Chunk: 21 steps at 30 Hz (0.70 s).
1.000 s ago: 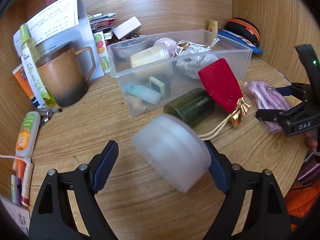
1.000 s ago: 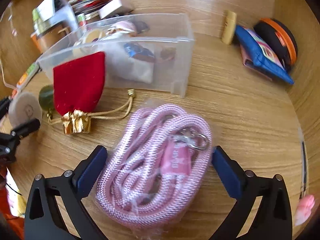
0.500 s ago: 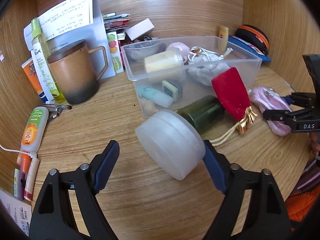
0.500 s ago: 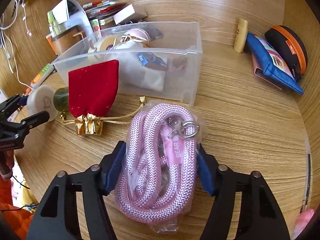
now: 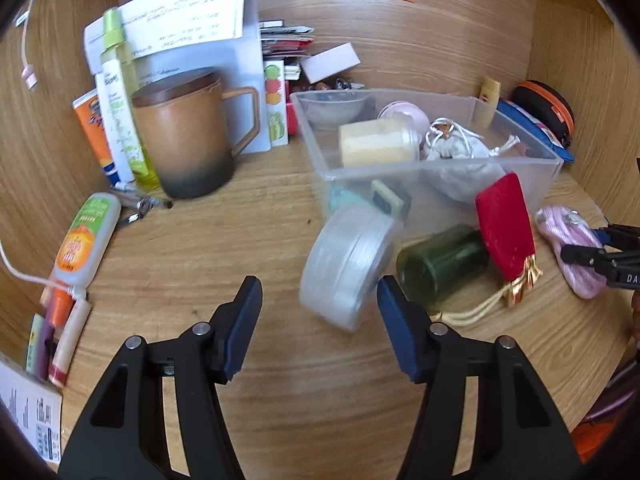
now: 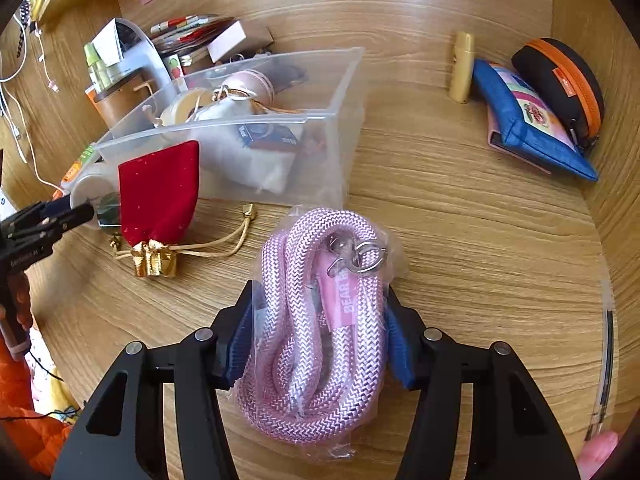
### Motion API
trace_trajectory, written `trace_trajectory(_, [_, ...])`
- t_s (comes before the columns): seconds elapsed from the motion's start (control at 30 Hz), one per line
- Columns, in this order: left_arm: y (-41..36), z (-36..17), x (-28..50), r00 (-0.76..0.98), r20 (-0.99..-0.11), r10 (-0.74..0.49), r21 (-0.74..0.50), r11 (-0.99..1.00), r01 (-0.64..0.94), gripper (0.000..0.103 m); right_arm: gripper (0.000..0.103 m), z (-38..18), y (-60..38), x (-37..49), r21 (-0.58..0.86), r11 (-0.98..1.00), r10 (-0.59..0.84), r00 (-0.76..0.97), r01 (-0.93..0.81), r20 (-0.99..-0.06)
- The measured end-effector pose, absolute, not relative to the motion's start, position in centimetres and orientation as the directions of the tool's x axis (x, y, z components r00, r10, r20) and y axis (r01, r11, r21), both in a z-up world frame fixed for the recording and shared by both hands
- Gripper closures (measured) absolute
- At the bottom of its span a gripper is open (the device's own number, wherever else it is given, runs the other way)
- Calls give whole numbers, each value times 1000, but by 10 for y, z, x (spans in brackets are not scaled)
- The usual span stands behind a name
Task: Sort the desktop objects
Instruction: 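Close the left tool on the white round container while the right tool lifts the rope bag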
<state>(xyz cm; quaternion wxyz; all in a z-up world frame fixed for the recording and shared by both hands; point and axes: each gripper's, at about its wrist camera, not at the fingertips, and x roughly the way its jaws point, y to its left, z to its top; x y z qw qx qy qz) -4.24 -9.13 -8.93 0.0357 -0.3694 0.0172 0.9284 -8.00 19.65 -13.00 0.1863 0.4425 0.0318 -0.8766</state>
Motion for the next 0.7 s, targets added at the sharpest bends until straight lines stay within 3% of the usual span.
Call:
trace_trajectory(0.27, [-70,-95,-70,-671,-738,69,16,-993,-119,45,44,-132,192,-94,109,-929,-289,-511,353,-810])
trace_trajectory(0.3, [-70,-96,-72,-663,-745,75,4,-993,-117,49,44,-132,190,-94,100,-930,-284,-517,354,-807])
trace_trajectory(0.37, [-73,-96,-73,-663,-742,102,-34,-993,-114,69,45,-134,187,-92,75,-929,-272,-534,361,-800])
trace_trajectory(0.43, [-76,-98,-75,-653,-749,108,-56,-993,-100,74,46,-133,186,-90,68,-927,-275,-546,368,-791])
trace_trajectory(0.7, [-79,-95,-64,-688,-719,99,-85,-995,-54,74,52,-123,194,-84,106,-928,-307,-569,358,-763])
